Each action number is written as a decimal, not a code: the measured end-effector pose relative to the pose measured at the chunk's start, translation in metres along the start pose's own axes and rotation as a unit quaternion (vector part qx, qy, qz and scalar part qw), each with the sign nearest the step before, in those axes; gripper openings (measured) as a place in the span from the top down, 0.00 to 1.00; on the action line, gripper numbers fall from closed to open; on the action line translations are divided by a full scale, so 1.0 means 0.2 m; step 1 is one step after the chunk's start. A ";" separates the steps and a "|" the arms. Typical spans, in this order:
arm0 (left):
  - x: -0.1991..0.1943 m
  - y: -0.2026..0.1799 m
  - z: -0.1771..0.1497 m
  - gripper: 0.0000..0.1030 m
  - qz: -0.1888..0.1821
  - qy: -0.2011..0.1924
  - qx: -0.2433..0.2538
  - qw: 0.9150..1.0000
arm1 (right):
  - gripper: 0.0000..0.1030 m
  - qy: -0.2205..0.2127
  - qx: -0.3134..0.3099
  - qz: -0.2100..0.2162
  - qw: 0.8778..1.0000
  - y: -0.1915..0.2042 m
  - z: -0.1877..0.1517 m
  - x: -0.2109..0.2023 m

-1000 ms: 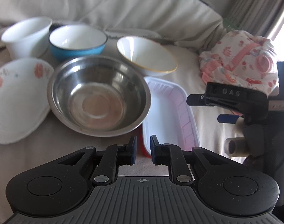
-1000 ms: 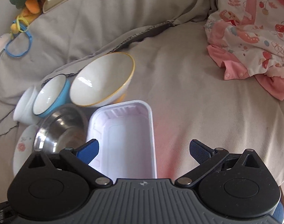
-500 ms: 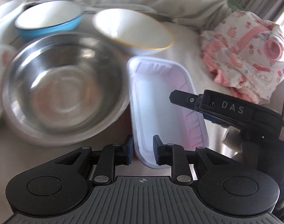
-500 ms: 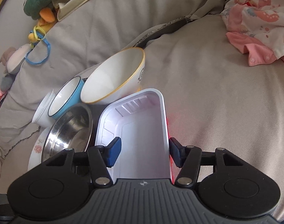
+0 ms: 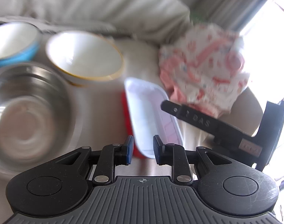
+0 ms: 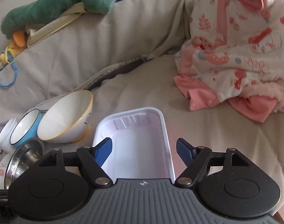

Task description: Organize plates and bowls

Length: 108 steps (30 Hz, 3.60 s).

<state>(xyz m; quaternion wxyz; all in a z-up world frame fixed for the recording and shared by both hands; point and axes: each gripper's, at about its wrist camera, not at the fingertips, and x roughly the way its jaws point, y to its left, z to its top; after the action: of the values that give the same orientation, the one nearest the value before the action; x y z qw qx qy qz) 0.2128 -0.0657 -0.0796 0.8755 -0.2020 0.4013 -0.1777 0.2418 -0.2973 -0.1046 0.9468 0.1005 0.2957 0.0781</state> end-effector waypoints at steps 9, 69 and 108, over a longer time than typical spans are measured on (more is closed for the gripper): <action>-0.49 0.48 0.03 0.75 0.194 -0.120 -0.096 0.969 | 0.13 0.093 -0.054 0.107 0.988 0.47 -0.09 0.01; -0.87 1.31 -0.02 0.75 0.156 -0.108 -0.141 0.972 | 0.24 0.212 -0.088 0.158 0.960 1.60 -0.23 0.33; -0.62 1.28 -0.02 0.62 0.206 -0.081 -0.121 0.968 | 0.22 0.224 -0.064 0.186 0.955 1.36 -0.34 0.39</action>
<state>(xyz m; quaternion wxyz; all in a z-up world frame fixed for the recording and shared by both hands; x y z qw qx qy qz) 0.1722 0.2108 -0.1316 0.8917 -0.2334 0.3809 0.0730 0.2418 -0.0089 -0.1379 0.8295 0.0731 0.4704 0.2920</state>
